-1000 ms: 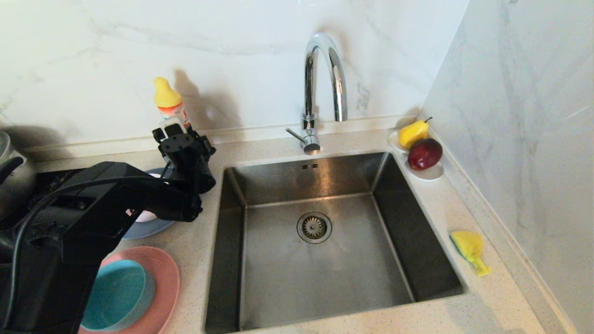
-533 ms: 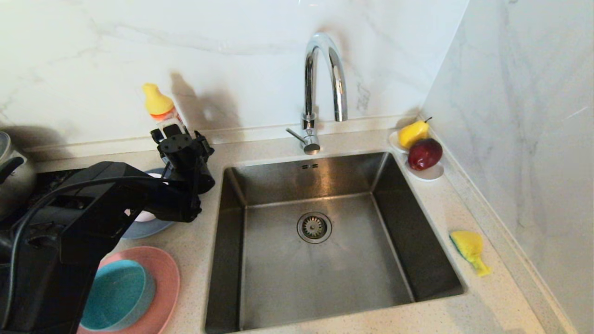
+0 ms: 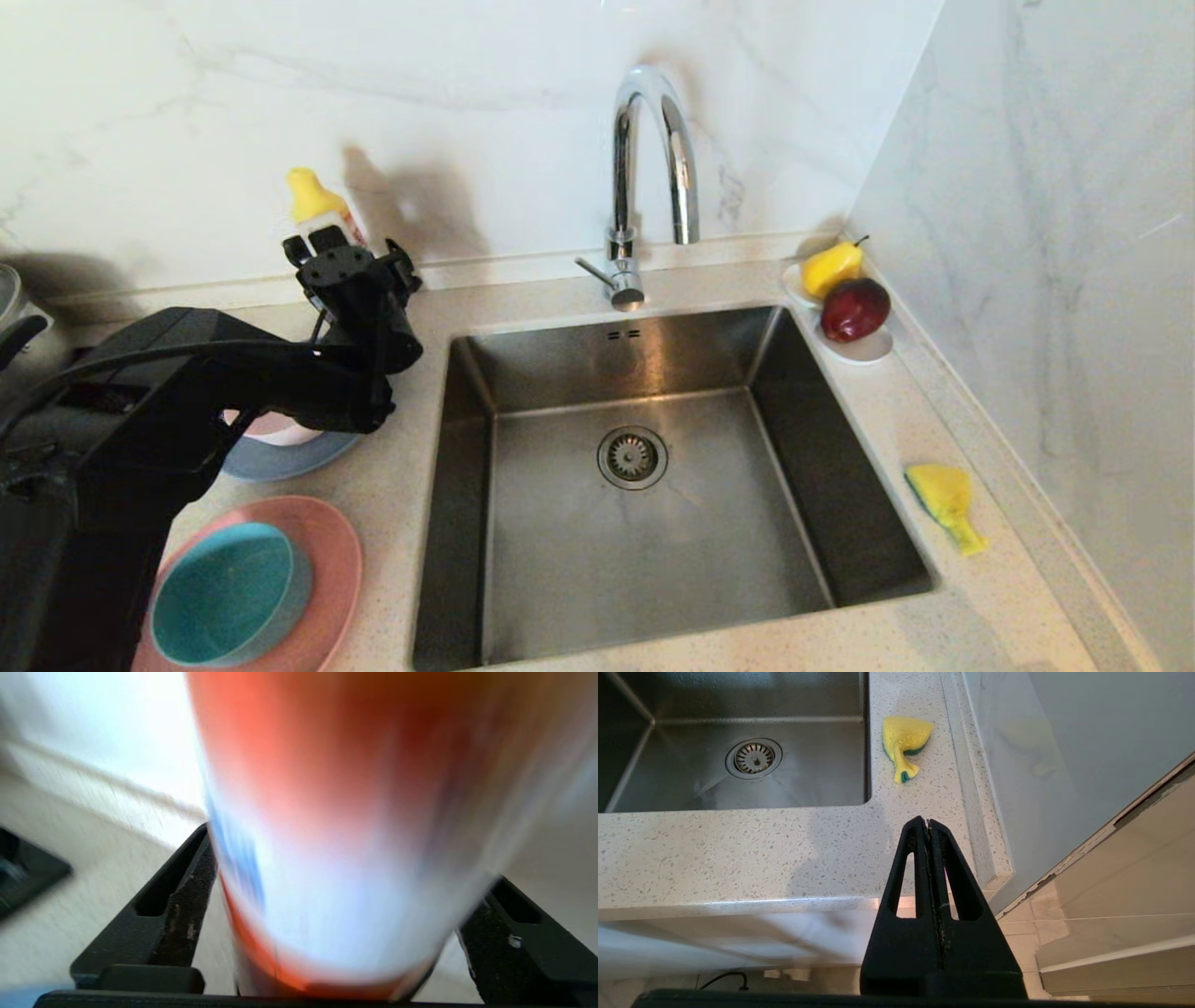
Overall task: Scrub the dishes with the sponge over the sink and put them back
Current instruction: Place the dish soap on the table, then turn on the faucet
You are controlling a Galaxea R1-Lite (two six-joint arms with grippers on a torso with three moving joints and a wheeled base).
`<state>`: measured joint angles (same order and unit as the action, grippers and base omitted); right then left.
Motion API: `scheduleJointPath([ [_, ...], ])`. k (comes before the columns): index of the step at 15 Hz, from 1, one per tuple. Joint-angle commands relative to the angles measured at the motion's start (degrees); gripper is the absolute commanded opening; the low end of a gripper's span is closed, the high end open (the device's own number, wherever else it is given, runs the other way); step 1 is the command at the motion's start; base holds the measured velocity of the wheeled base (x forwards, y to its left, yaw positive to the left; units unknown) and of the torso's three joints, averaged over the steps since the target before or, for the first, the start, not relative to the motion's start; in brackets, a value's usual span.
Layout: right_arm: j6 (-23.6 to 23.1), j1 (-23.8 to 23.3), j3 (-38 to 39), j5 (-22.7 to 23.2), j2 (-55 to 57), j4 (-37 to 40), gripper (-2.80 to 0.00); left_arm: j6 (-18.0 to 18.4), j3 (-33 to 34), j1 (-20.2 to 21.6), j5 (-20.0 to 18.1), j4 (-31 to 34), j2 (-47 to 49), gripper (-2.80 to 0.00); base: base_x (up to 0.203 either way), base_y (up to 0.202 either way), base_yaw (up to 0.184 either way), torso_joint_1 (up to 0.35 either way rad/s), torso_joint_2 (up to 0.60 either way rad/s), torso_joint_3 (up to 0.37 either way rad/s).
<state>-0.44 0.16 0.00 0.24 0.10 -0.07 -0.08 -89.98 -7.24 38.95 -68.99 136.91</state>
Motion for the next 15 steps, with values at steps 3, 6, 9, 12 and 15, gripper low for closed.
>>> scheduleJointPath([
  [3,0.0,0.0,0.0,0.0,0.0,0.0,-2.80,0.0,3.5,0.0,0.3,2.8,-11.7,0.00,0.000,0.000,0.000,0.000,0.00,0.000],
  [6,0.0,0.0,0.0,0.0,0.0,0.0,-2.80,-0.2,6.9,0.0,0.3,6.4,-20.8,0.00,0.000,0.000,0.000,0.000,0.00,0.000],
  [9,0.0,0.0,0.0,0.0,0.0,0.0,-2.80,-0.2,9.3,0.0,0.3,10.5,-30.1,0.00,0.000,0.000,0.000,0.000,0.00,0.000],
  [12,0.0,0.0,0.0,0.0,0.0,0.0,-2.80,0.3,10.9,0.0,0.0,16.4,-39.9,-2.80,0.000,0.000,0.000,0.000,0.00,0.000],
  [15,0.0,0.0,0.0,0.0,0.0,0.0,-2.80,-0.5,10.7,-0.3,-1.6,28.7,-48.3,-2.80,0.000,0.000,0.000,0.000,0.00,0.000],
])
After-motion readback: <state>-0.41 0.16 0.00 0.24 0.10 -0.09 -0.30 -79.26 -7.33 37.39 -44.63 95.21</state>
